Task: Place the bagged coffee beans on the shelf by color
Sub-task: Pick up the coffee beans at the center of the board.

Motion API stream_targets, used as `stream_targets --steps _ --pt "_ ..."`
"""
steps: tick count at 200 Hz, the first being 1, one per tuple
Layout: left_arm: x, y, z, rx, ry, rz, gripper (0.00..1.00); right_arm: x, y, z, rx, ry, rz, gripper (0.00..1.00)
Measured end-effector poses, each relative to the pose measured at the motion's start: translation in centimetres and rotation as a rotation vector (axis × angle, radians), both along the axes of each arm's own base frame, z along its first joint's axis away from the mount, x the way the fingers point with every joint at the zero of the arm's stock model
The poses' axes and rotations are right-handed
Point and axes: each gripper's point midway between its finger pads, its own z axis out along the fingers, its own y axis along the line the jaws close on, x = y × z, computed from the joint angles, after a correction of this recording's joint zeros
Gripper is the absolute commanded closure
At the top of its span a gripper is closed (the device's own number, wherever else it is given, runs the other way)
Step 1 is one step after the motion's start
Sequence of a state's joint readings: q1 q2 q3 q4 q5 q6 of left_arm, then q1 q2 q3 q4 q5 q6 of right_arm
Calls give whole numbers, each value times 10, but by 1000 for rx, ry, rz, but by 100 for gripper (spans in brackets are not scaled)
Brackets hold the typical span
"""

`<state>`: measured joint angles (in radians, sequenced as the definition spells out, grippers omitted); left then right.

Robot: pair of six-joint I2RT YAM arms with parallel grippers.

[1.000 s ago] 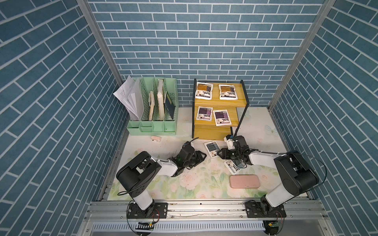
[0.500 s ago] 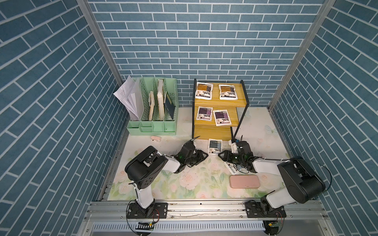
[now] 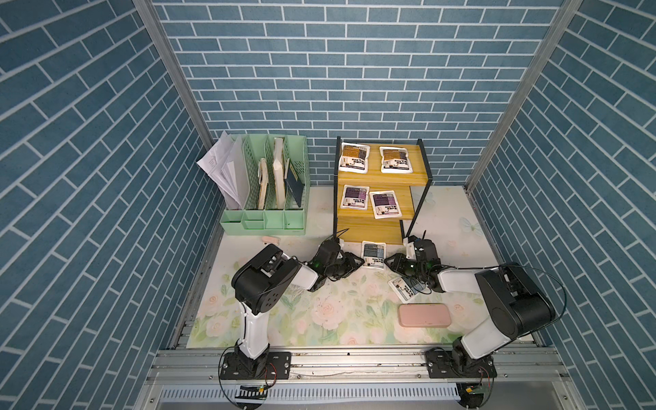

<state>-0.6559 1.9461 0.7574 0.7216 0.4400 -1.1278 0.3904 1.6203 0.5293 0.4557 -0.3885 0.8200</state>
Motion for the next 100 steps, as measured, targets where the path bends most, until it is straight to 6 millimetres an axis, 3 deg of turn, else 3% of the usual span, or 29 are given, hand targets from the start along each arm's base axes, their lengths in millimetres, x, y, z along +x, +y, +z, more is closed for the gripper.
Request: stream_targets --steps 33,66,100 --pt "2 -2 -3 8 -5 -4 71 5 10 -1 123 -4 -18 66" --pt "2 -1 -5 13 -7 -8 73 -8 11 -2 229 11 -43 69" --pt "0 0 -6 13 -11 -10 74 -15 11 -2 302 35 -76 81"
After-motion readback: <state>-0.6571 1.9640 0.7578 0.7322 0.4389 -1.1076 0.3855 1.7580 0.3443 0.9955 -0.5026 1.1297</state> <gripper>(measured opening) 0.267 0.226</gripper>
